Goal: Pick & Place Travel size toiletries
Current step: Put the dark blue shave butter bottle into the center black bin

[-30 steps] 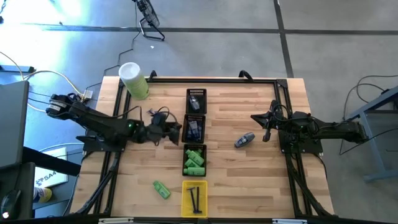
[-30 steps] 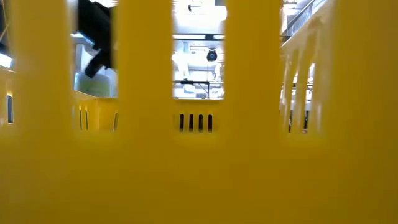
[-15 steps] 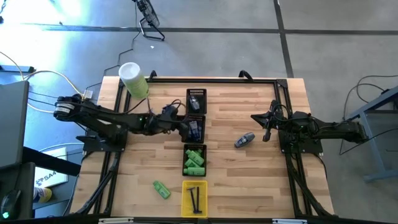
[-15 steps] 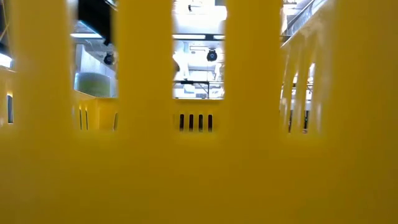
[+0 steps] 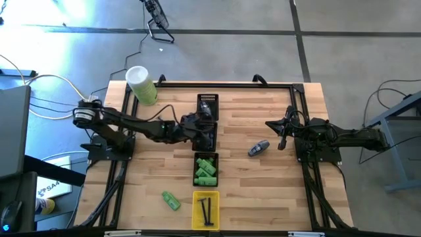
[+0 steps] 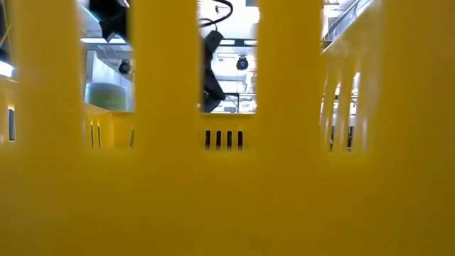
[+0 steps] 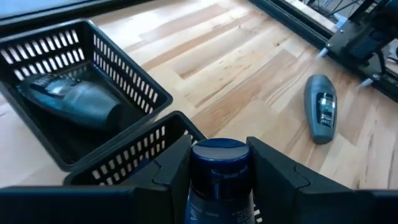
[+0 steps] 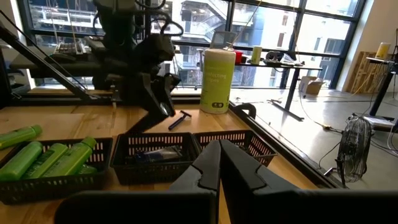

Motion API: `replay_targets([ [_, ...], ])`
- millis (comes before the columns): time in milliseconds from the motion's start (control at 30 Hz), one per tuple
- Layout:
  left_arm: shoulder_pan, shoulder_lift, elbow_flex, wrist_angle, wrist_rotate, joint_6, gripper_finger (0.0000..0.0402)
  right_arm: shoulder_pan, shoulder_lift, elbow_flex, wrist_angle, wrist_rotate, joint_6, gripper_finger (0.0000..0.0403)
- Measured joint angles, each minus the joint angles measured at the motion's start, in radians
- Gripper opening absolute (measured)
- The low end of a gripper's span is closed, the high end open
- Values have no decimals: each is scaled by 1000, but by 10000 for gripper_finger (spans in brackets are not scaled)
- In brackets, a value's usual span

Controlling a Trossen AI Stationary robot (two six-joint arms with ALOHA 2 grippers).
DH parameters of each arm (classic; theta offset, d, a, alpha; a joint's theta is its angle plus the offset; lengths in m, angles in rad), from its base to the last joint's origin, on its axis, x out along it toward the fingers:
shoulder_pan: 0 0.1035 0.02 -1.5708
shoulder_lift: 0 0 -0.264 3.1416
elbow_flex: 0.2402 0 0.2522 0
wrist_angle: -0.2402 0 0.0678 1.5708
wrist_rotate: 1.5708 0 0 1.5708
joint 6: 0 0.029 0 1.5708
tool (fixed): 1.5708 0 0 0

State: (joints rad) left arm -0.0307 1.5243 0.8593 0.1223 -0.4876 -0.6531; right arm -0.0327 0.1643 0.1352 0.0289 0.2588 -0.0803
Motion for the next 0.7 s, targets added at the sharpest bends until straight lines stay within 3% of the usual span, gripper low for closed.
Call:
replay_targets([
  [700,-1,54,27,-79,-54,-133,133,0,0,0,1,0,-2,2],
])
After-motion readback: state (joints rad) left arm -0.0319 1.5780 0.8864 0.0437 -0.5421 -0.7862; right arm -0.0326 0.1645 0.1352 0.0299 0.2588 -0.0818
